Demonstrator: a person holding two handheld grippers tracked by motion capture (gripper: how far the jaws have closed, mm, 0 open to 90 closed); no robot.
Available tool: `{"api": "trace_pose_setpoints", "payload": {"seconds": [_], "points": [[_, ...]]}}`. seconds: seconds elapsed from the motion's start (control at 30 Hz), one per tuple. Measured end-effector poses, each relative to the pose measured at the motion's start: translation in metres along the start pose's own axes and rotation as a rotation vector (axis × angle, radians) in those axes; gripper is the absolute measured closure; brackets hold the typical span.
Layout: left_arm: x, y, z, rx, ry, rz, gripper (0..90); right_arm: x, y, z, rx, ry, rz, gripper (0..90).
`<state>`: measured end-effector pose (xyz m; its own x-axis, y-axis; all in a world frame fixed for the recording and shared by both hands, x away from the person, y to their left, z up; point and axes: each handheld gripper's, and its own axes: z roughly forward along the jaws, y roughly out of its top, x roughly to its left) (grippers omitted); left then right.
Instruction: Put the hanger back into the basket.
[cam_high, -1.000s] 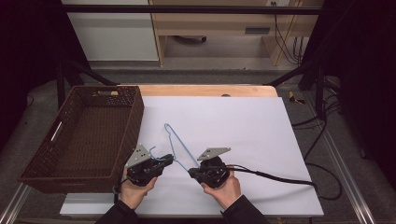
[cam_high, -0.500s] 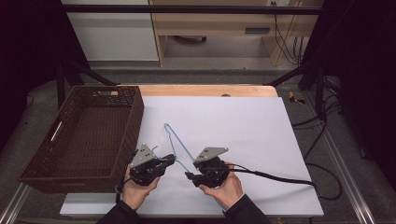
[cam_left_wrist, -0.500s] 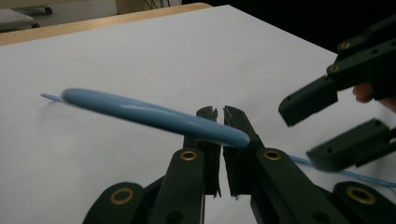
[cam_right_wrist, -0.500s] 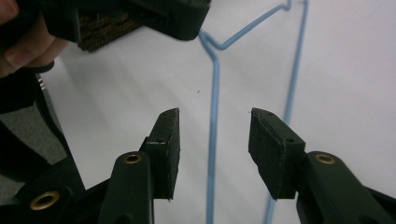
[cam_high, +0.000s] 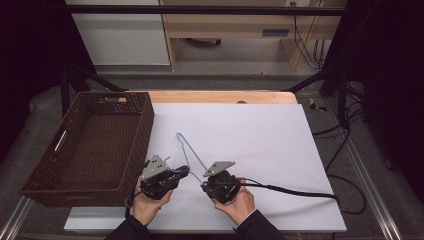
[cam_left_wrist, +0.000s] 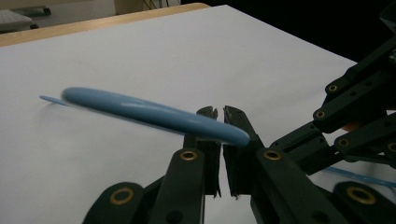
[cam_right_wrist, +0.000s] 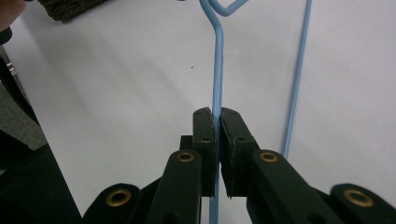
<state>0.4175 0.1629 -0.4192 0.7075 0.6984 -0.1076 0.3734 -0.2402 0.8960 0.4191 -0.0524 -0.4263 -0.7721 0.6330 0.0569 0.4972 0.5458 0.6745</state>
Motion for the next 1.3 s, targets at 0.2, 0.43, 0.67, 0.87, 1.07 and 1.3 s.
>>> {"api": "trace_pose_setpoints", "payload": {"seconds": [0.2,0.43,0.67,0.87,1.07,1.3], "points": [[0.0,0.0,0.0,-0.004,-0.002,-0.002,84.9,0.0,0.0,0.0,0.002,-0.003,0.003,85.0],[-0.002,0.001,0.001,-0.001,-0.005,0.005,84.9,0.0,0.0,0.003,0.016,-0.004,0.019,86.9],[-0.003,0.001,0.001,-0.019,-0.017,0.013,82.7,0.0,0.0,0.001,0.031,-0.015,0.049,87.5],[-0.001,0.006,-0.009,-0.04,-0.041,0.036,62.3,-0.004,0.003,-0.009,0.004,-0.023,0.043,87.6],[0.002,0.01,-0.014,-0.013,-0.022,0.114,41.4,-0.012,0.009,-0.027,-0.009,0.011,0.015,87.7],[0.004,0.017,-0.018,0.021,0.001,0.182,25.1,-0.024,0.019,-0.055,-0.035,0.075,-0.035,87.7]]}}
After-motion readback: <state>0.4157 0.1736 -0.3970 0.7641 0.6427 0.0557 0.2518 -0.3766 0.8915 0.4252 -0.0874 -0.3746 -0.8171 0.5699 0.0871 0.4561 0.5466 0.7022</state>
